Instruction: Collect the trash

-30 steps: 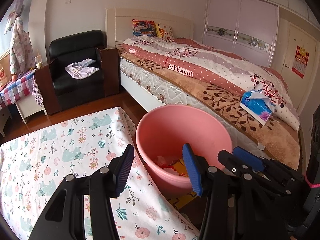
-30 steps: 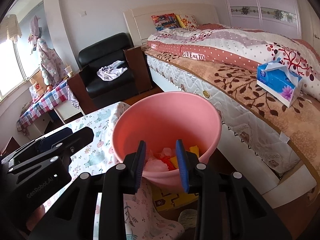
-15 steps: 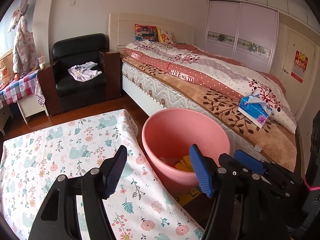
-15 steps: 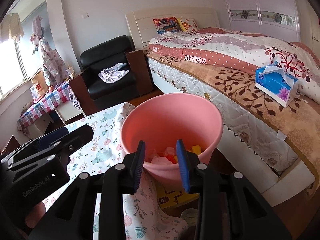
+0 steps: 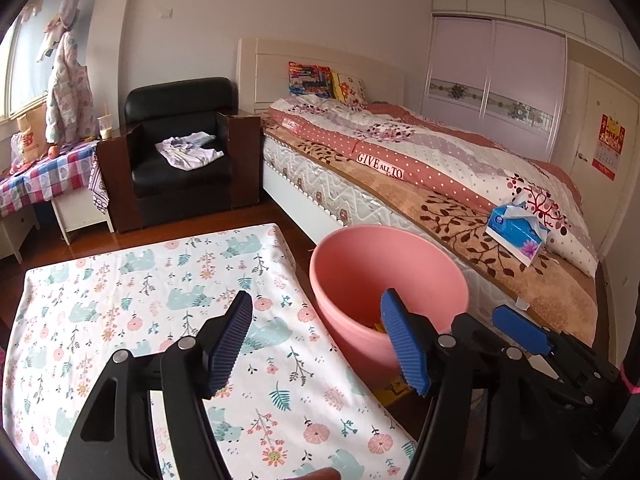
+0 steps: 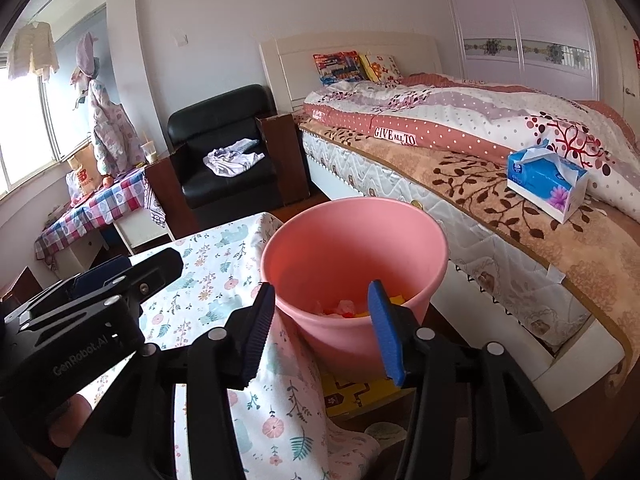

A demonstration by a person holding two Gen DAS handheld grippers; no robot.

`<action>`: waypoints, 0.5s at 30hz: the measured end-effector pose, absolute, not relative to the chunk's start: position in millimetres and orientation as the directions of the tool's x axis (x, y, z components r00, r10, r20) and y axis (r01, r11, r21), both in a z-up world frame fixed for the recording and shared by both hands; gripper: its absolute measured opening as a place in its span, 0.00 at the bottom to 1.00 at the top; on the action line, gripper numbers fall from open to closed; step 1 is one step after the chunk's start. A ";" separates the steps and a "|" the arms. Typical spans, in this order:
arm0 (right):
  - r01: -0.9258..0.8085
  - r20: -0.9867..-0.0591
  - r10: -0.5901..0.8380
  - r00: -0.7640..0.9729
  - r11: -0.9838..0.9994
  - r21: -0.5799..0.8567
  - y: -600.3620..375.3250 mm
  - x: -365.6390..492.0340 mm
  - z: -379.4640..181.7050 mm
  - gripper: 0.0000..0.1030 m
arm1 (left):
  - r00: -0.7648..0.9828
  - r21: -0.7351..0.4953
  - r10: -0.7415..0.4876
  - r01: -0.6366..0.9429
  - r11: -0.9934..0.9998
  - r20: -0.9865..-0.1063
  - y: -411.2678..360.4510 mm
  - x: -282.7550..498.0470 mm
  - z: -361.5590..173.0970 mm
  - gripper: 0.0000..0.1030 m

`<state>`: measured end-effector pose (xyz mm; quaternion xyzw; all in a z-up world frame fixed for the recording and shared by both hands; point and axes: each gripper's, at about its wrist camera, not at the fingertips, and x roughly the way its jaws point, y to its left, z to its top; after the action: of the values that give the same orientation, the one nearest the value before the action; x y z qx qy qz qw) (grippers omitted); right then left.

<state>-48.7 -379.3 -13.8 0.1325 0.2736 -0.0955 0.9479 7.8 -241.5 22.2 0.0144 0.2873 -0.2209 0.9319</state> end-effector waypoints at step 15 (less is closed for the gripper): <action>0.249 -0.507 -0.109 0.855 0.944 0.217 -370.6 -63.8 -11.6 0.48 | 0.749 -0.069 -0.375 0.406 0.911 -0.546 -231.4 -8.3 14.8 0.60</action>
<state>-63.8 -370.6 -11.5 0.1386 0.2521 -0.0940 0.9531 -8.3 -231.4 14.8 0.0269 0.2858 -0.2087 0.9349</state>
